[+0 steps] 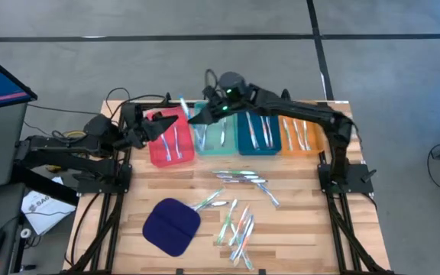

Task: Pick & Place Toothbrushes
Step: Put the blue toothbrush into the red bin

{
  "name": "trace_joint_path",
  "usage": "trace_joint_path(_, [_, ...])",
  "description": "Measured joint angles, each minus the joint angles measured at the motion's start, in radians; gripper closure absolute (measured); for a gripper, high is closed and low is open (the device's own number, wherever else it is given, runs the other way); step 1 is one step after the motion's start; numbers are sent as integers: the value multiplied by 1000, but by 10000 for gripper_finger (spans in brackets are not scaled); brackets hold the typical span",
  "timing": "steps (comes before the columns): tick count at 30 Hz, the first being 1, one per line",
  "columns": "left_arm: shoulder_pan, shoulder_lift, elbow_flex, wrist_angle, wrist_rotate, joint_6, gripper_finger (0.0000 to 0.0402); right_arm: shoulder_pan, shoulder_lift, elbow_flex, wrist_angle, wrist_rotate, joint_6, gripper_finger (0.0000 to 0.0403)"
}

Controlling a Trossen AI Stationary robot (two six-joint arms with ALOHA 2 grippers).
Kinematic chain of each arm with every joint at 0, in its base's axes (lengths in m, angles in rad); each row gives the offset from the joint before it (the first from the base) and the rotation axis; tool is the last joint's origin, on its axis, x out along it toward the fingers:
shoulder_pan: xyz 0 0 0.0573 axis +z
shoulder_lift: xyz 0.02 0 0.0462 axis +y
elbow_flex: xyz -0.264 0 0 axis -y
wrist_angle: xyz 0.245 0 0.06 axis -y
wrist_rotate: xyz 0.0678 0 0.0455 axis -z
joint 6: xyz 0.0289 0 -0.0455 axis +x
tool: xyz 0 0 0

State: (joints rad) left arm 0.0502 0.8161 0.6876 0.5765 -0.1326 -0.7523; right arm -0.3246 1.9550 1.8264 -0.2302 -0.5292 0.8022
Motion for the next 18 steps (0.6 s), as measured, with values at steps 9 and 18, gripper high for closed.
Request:
trace_joint_path(9, [-177,-1,93,-81,-97,308,273,9,201,175,-91,7,33,393])
trace_joint_path(18, [-298,4,267,-489,-418,330,302,10,399,484,-316,196,122,393])
